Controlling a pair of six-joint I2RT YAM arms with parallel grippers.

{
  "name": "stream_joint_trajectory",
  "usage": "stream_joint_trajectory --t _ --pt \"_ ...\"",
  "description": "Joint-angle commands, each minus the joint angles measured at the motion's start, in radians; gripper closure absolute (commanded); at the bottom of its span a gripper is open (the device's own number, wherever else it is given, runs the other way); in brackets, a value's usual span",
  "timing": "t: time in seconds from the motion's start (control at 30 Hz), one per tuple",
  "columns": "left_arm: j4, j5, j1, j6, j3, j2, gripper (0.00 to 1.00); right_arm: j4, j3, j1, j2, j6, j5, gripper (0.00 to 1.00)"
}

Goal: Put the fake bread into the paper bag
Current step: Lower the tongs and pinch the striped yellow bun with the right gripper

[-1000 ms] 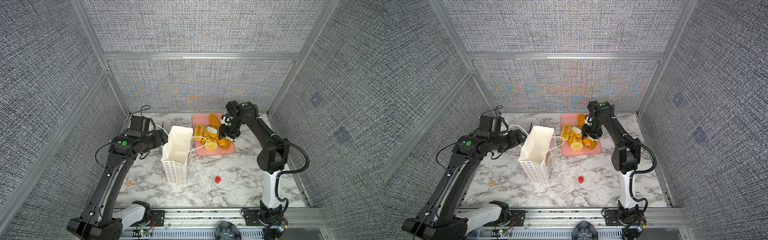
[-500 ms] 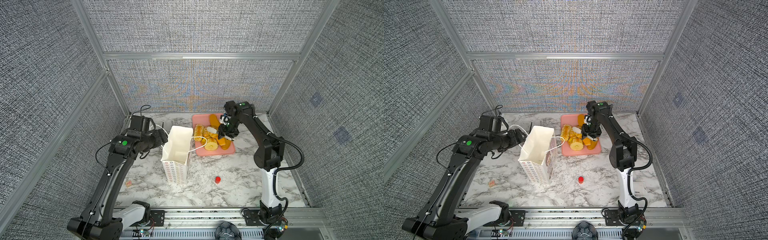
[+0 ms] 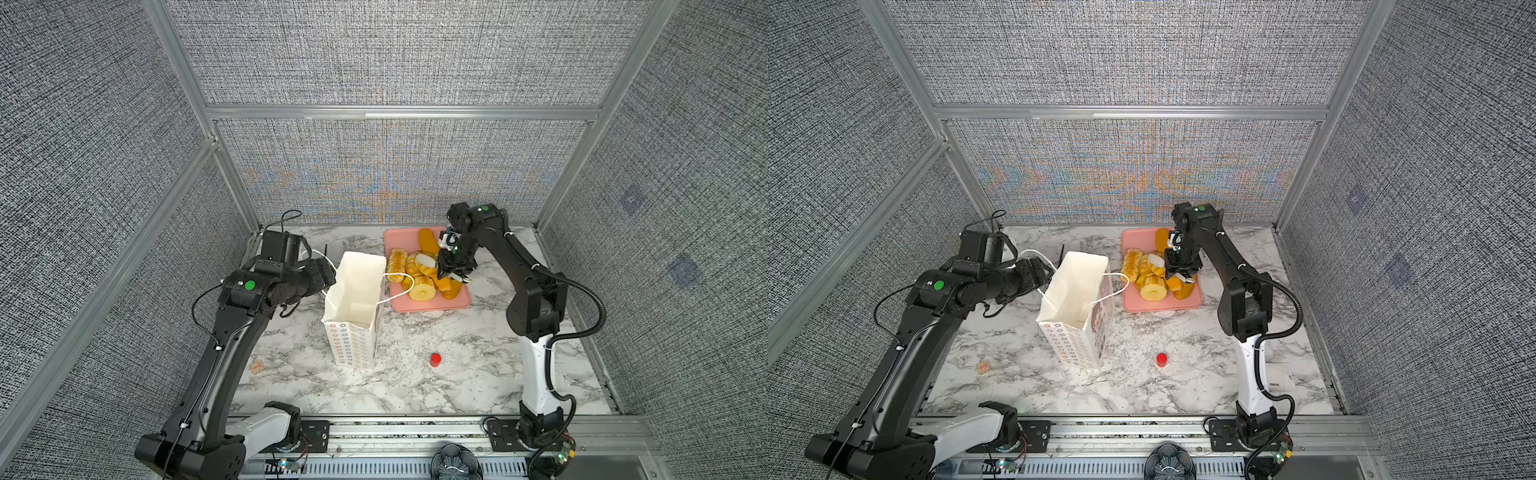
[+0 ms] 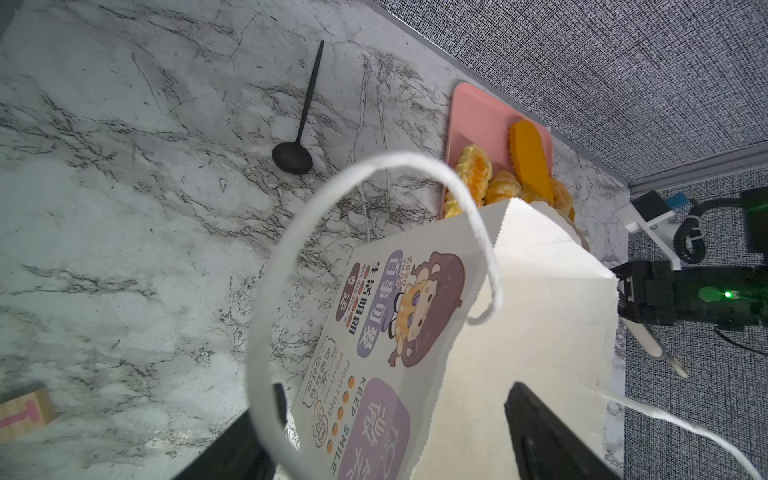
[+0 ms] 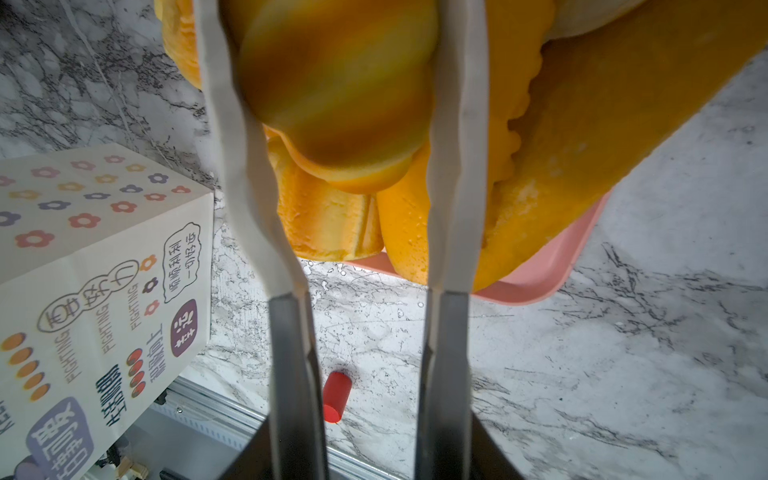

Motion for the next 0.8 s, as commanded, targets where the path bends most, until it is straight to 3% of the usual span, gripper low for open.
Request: stream_joint_trajectory --t 0.0,0.27,0.57,0.63,0.77 --pt "0.015 -0.003 0.002 -0.002 0.008 0.003 0.16 0.000 -0.009 0.002 -0.022 -0.007 0.001 0.56" --pt "0.022 0.002 0.002 -0.003 0.009 0.004 0.19 0.013 -0.047 0.001 -0.082 0.001 0.007 0.59" --pt "0.027 0.019 0.002 0.002 0.007 0.000 0.38 0.003 -0.040 -0.001 -0.149 0.014 0.019 0.60" --pt "0.032 0.037 0.001 0.010 0.001 -0.003 0.38 -0.006 -0.026 -0.003 -0.163 0.016 0.019 0.60" --pt "0.029 0.067 0.000 0.042 -0.029 -0.001 0.28 -0.025 0.003 -0.003 -0.185 0.019 0.011 0.60"
